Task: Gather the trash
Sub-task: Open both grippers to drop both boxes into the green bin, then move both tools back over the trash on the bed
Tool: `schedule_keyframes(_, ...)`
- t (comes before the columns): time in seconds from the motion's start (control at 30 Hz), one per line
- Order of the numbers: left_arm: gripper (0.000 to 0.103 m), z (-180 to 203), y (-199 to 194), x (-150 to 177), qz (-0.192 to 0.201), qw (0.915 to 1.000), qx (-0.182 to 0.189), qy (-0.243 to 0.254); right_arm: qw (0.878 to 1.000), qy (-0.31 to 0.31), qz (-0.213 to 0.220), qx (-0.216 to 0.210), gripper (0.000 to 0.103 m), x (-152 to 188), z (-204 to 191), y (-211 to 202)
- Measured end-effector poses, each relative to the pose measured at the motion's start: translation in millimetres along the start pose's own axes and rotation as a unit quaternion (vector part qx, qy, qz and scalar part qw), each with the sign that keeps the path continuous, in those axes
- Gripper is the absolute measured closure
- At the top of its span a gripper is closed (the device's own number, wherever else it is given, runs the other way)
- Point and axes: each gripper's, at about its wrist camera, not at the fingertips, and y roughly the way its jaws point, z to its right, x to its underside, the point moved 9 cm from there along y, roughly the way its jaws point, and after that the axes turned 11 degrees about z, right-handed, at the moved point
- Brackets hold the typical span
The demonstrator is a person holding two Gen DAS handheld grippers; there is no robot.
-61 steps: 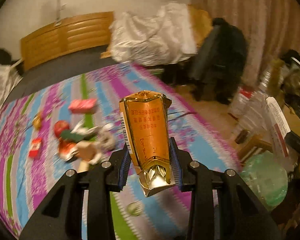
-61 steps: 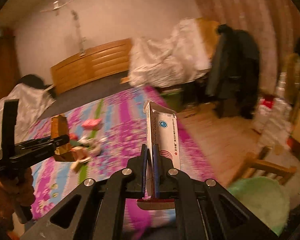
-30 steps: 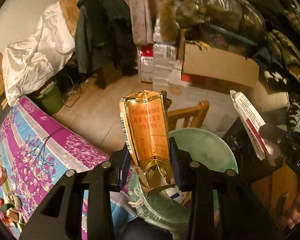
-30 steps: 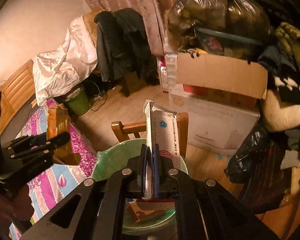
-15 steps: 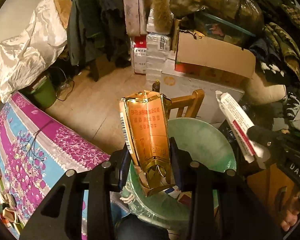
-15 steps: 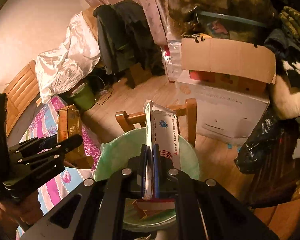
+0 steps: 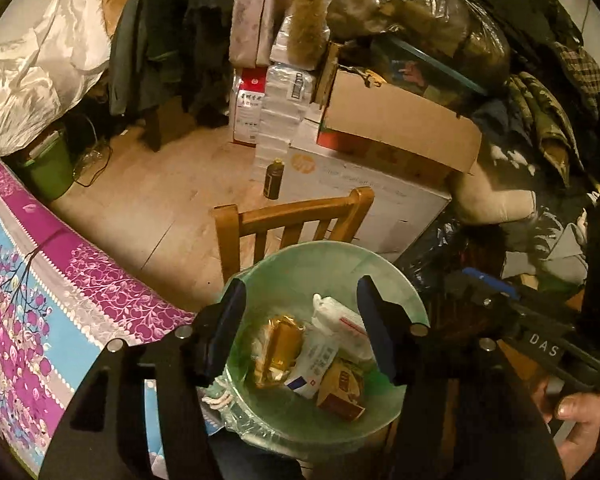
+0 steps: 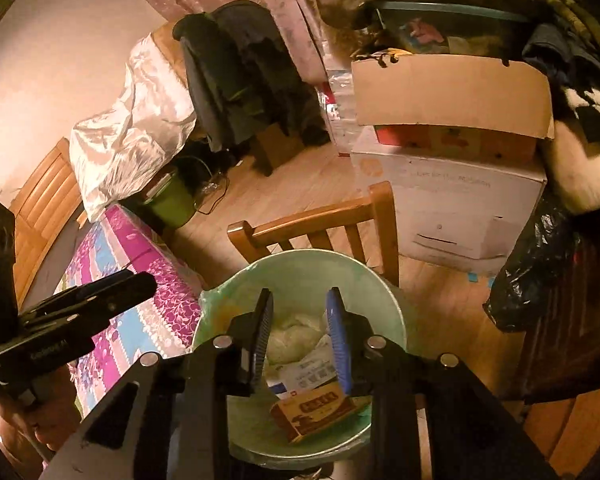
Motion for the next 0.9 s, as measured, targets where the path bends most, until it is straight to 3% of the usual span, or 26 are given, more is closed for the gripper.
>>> schedule_keyframes(0.27, 0.047, -7, -9, 5, 0.005, 0.9998, -0.018, 0.008, 1.000, -0.017, 0.018, -0.018, 0.073, -5, -18, -10)
schedule_keyframes(0.47, 0.044, -49, -36, 14, 0.039, 0.9953, -0.088, 0.008, 0.995, -0.059, 0.063, -0.047, 0.073, -10, -63, -24)
schedule_keyframes(0.63, 0.044, -119, -75, 38, 0.072, 0.9790, -0.188, -0.029, 0.988, -0.080, 0.113, -0.073, 0.069, -10, -109, -35)
schedule_keyframes(0.8, 0.043, -190, -122, 78, 0.083, 0.9546, -0.276, -0.076, 0.979, -0.112, 0.145, -0.094, 0.062, 3, -167, -39)
schedule_keyframes(0.9, 0.043, -231, -156, 112, 0.078, 0.9391, -0.313, -0.118, 0.972, -0.140, 0.140, -0.126, 0.056, 25, -217, -33)
